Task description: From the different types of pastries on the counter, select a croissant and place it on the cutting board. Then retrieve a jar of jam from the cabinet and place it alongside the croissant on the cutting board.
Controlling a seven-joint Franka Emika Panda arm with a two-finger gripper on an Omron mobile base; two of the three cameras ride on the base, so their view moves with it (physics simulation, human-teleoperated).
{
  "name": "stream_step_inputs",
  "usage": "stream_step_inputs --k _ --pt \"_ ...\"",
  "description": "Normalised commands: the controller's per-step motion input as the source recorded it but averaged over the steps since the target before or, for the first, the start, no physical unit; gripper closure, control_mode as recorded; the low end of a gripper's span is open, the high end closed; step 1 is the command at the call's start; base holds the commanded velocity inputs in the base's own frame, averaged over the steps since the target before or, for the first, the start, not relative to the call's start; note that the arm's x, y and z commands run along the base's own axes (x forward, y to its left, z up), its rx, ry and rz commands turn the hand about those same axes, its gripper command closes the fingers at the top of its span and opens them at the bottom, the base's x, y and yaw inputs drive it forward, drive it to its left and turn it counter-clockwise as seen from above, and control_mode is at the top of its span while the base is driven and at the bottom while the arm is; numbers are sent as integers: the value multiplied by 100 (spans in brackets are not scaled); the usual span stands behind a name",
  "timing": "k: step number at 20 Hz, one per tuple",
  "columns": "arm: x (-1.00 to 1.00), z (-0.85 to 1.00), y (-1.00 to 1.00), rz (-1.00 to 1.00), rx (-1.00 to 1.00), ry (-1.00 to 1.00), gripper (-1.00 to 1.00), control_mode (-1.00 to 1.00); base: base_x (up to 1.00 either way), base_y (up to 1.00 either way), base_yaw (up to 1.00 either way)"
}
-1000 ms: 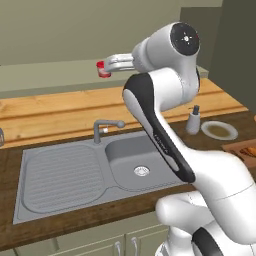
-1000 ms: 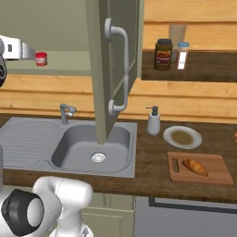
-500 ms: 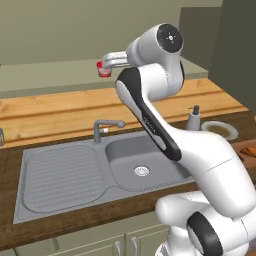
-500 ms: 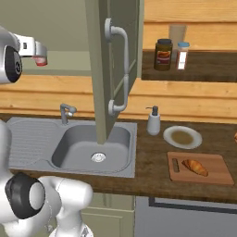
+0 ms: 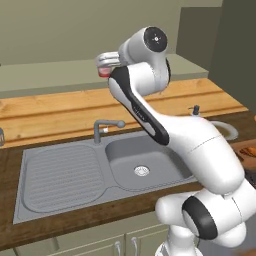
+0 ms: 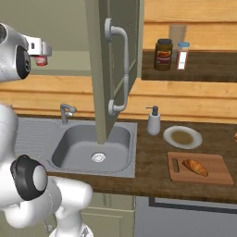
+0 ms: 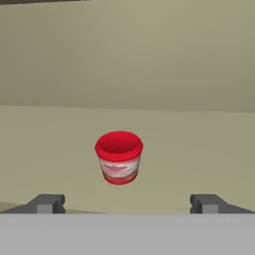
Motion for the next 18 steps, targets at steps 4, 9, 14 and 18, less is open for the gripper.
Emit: stream_step_inputs --k 4,9,14,18 --pt "38 -14 21 0 -1 5 -100 -100 0 0 0" --pt "35 -5 7 0 0 1 -100 -100 0 0 0" --pt "37 -16 12 0 0 0 -100 -100 0 0 0" --pt "27 -15 12 0 0 0 -100 -100 0 0 0"
